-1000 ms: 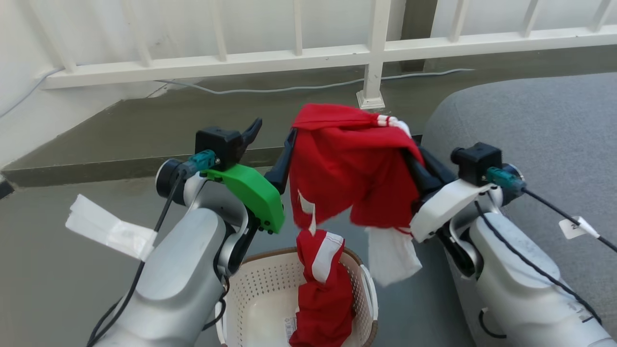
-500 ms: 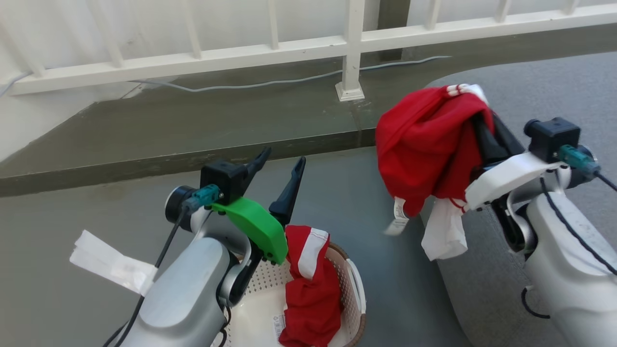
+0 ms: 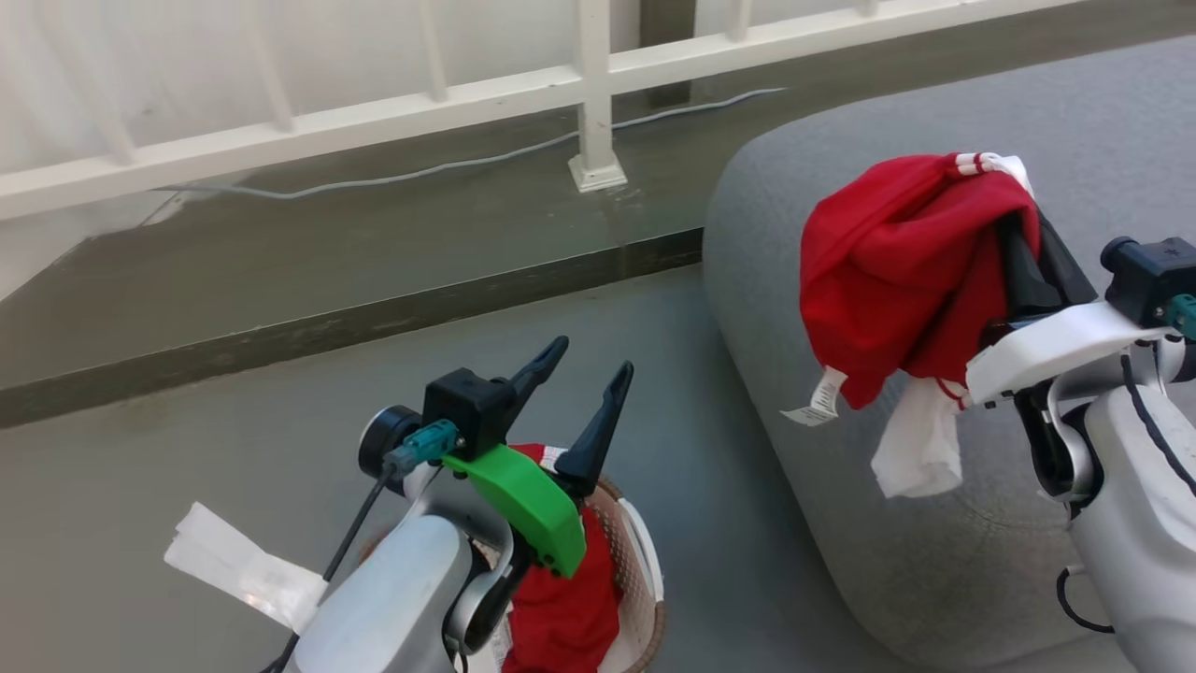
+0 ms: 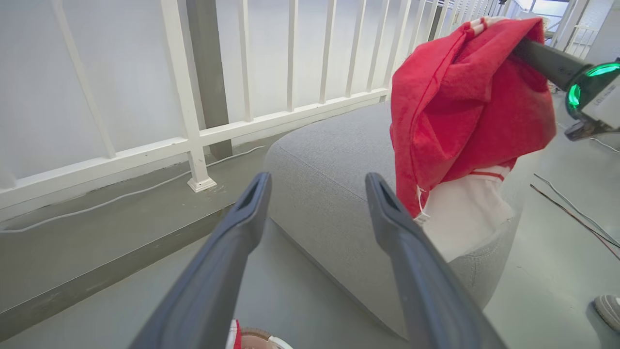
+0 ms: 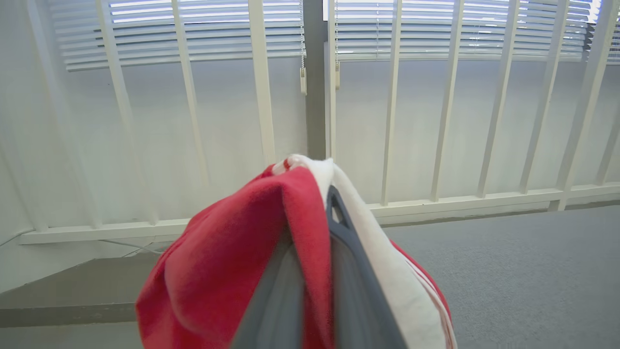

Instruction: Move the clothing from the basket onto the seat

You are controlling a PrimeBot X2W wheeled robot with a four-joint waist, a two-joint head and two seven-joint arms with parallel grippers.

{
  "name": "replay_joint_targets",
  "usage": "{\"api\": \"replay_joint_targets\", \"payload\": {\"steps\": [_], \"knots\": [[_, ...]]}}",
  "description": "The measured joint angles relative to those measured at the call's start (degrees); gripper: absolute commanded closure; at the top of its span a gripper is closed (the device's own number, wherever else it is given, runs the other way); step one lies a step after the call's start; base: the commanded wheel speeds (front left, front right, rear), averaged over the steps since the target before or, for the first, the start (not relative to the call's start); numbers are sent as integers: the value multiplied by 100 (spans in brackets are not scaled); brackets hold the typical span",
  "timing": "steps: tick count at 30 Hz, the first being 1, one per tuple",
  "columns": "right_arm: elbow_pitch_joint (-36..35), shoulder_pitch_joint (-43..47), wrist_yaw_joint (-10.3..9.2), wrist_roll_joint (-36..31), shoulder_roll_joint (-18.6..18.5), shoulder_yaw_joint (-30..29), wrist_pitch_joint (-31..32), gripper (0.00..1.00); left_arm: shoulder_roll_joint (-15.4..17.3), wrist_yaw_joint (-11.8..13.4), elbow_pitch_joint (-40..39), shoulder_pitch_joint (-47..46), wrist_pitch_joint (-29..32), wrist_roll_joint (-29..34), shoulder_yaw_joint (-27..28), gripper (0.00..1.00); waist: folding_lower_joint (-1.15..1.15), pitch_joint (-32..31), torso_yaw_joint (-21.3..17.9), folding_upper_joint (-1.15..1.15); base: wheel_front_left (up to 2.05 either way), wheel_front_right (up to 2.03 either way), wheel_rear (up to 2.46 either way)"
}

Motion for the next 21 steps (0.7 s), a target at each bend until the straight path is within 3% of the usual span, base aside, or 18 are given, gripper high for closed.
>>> {"api": "replay_joint_targets", "payload": {"steps": [21], "knots": [[-478,652,-92,34,-101,-456,0,100,4,-3,-293,207,-73,155,-279,0,0,312,-1120,0,0,0,0]]}}
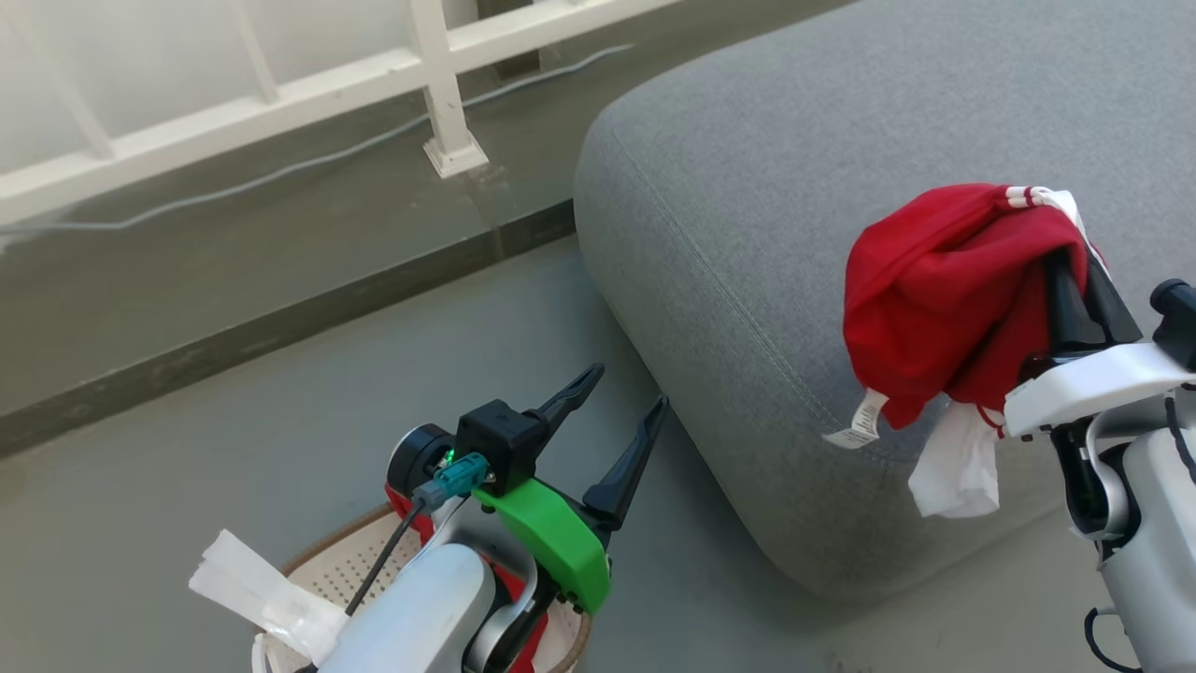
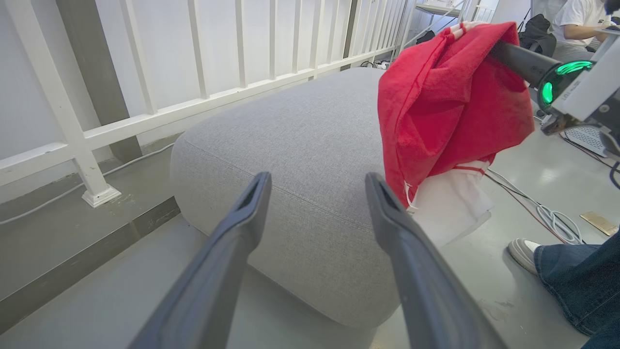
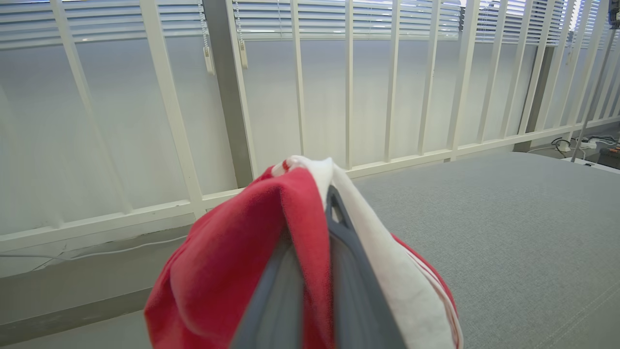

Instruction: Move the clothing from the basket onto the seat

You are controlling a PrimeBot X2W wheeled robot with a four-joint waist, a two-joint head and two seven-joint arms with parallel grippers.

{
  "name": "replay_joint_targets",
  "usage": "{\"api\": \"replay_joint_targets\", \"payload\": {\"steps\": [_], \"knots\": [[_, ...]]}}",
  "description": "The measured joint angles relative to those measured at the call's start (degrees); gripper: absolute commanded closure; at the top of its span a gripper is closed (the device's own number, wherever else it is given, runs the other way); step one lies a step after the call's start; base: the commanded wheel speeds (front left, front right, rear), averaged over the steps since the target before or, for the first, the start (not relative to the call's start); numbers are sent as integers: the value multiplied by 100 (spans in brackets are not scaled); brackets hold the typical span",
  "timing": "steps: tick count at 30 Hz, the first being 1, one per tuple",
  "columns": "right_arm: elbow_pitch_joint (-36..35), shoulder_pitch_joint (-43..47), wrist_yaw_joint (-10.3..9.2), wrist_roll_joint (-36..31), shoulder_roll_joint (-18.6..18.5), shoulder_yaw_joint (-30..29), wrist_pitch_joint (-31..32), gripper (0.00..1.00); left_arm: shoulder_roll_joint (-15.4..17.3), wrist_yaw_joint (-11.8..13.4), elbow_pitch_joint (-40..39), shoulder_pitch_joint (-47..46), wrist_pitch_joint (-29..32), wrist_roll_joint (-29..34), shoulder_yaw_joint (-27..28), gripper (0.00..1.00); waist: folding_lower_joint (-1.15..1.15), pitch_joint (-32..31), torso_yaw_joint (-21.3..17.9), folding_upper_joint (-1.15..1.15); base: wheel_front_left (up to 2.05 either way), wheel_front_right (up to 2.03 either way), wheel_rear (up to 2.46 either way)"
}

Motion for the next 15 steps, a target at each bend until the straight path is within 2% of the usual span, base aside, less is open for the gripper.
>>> {"api": "replay_joint_targets", "payload": {"steps": [11,15], "knots": [[-103,-32,4,88,-7,-227,0,100,10,15,-280,-26,162,130,-86,0,0,473,-55,0,0,0,0],[-18,-415,62,164,-20,-294,0,100,97,32,-419,-151,283,281,-129,0,0,732,-40,0,0,0,0]]}}
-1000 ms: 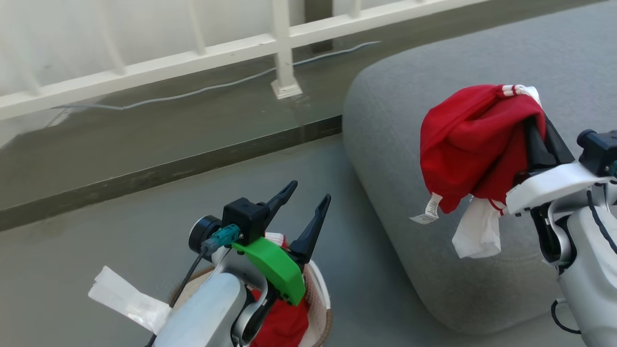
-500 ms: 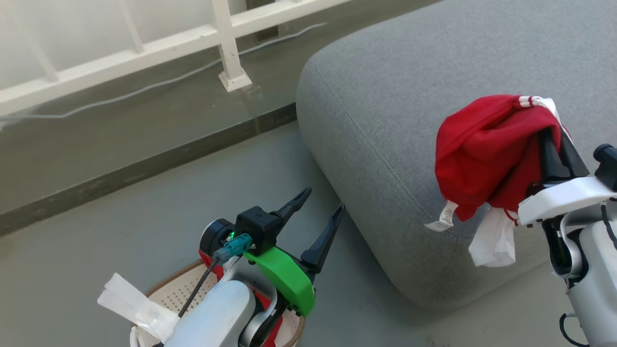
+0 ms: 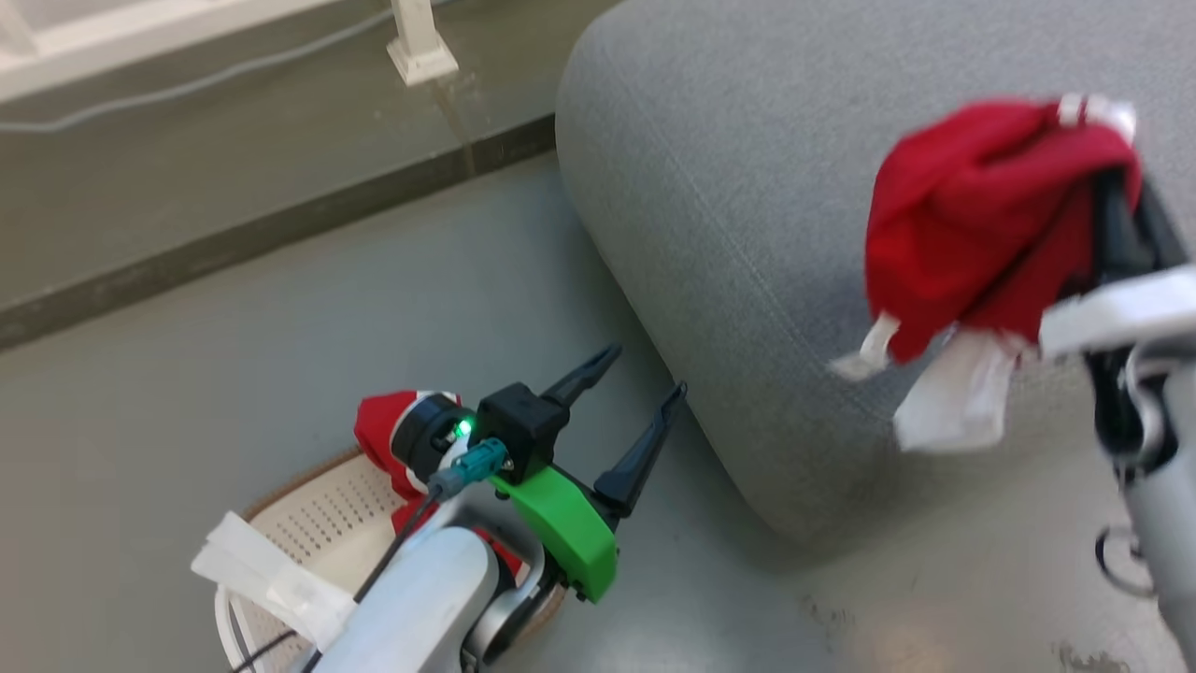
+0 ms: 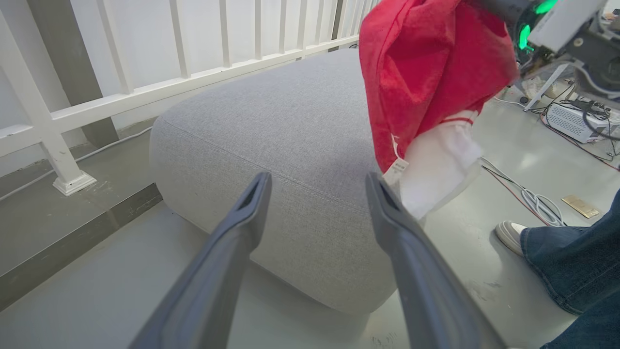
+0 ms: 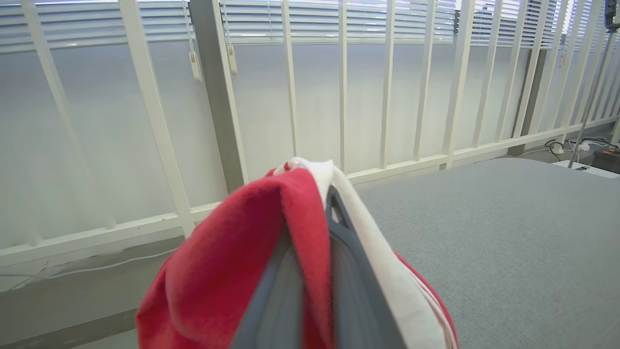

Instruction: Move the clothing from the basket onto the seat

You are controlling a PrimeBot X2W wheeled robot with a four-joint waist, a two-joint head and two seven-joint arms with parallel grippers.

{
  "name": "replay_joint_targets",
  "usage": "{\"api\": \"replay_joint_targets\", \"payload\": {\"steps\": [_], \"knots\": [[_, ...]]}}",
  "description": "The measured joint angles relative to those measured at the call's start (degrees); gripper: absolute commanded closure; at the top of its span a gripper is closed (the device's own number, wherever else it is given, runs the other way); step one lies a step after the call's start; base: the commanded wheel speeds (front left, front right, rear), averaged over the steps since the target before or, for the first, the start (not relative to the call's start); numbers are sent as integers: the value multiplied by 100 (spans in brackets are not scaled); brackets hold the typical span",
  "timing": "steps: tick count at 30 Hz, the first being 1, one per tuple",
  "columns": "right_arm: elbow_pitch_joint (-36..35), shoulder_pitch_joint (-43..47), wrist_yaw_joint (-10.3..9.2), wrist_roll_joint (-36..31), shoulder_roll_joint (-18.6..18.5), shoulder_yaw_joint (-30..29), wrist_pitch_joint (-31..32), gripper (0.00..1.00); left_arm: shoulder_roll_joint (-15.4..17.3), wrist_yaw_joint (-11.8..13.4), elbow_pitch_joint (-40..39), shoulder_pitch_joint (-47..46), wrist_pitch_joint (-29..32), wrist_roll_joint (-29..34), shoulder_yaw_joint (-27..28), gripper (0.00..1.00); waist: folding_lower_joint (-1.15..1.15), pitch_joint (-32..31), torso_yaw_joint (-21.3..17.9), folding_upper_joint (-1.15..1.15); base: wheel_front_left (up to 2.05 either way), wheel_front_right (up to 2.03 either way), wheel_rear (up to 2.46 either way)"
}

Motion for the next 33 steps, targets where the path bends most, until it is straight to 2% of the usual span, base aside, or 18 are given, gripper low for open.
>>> {"api": "replay_joint_targets", "payload": {"steps": [4,9,18,29,33], "knots": [[99,-735,101,281,18,-159,3,100,87,0,-96,-142,112,41,-15,0,0,288,20,0,0,0,0],[319,-1566,101,547,-38,-472,142,100,115,0,-291,-385,258,79,-11,0,0,671,56,0,0,0,0],[673,-2993,85,703,-625,-995,431,100,125,0,-762,-873,513,144,53,0,0,1374,232,0,0,0,0],[1191,-3712,-79,779,-1089,-1259,605,100,137,-10,-1193,-1404,758,401,70,0,1,2213,671,0,0,0,0],[1421,-3871,-163,733,-1111,-1322,499,100,235,-33,-1248,-1438,802,431,58,0,1,2467,872,0,0,0,0]]}}
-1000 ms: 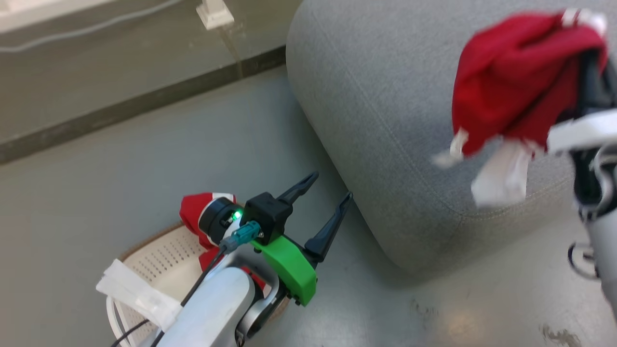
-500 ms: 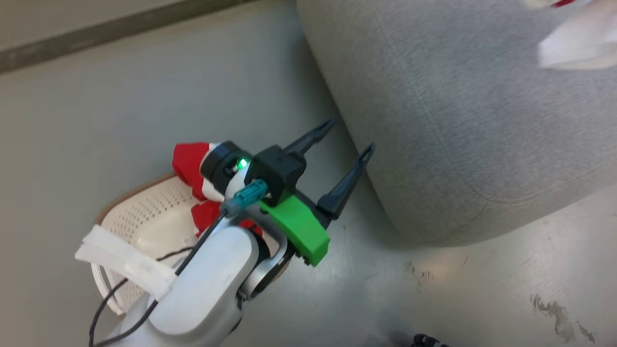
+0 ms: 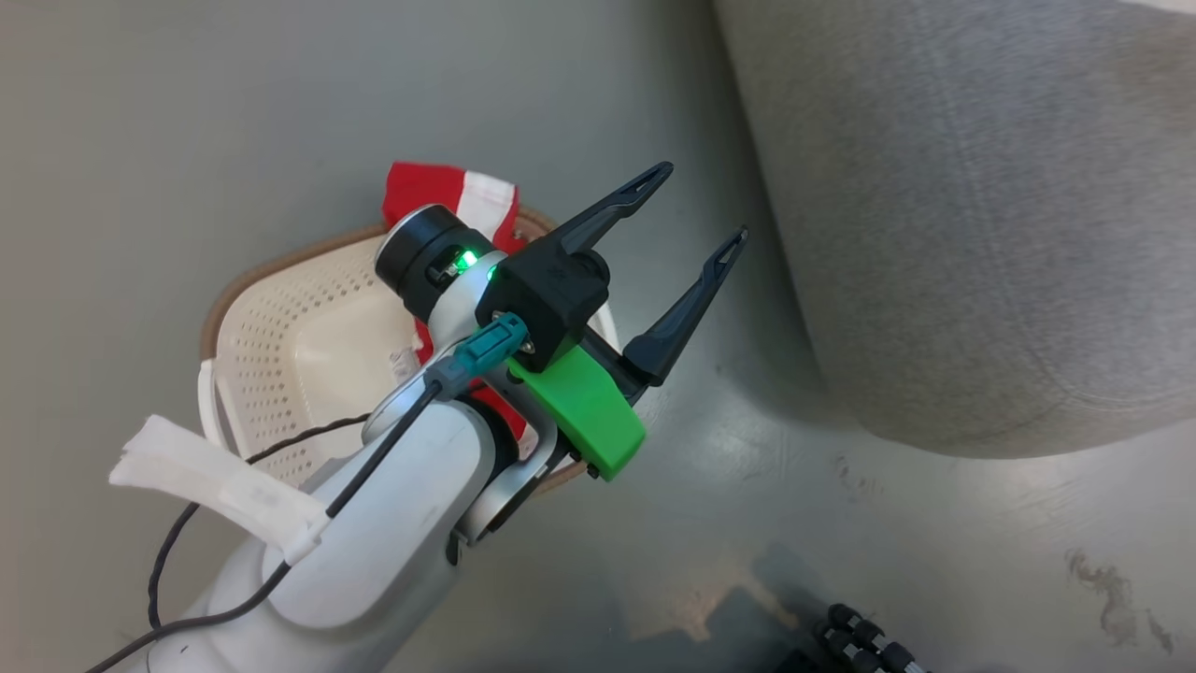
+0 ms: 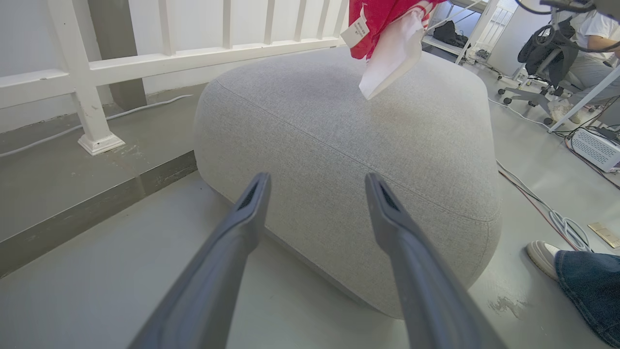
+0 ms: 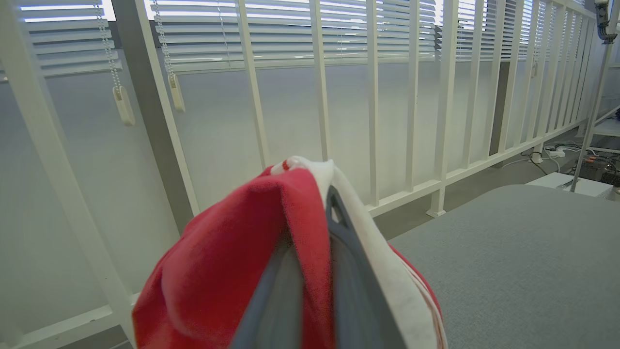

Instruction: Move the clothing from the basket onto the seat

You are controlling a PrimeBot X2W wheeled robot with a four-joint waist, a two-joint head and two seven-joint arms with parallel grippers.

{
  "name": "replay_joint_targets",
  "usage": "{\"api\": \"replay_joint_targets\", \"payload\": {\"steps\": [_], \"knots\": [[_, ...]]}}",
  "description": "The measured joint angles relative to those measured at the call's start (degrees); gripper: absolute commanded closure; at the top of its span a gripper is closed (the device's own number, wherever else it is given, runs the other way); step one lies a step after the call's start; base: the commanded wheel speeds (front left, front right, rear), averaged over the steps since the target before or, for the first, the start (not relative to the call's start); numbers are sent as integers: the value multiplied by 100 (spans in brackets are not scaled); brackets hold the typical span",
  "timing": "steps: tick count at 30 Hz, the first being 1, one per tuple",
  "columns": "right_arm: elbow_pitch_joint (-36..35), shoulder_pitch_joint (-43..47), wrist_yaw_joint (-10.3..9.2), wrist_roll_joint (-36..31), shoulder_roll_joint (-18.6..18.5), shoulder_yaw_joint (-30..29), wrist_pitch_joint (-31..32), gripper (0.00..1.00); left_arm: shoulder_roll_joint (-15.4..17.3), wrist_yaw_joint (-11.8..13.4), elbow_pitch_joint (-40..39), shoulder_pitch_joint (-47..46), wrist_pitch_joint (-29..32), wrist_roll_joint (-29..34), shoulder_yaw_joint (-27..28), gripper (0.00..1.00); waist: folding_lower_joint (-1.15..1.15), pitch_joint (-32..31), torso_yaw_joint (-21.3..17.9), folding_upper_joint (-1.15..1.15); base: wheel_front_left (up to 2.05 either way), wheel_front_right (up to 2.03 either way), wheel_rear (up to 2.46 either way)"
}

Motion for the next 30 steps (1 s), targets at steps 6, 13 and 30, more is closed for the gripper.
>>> {"api": "replay_joint_targets", "payload": {"steps": [6,13,30], "knots": [[305,-231,-102,-86,32,-30,-203,100,112,0,-96,-1,86,41,-13,0,0,319,239,0,0,0,0],[794,-302,-107,-149,401,36,-338,100,182,0,-227,-23,216,48,-26,0,0,661,344,0,0,0,0],[1511,-59,118,-349,723,307,-483,0,316,-54,-129,-54,183,45,20,0,-1,685,162,0,0,0,0]]}}
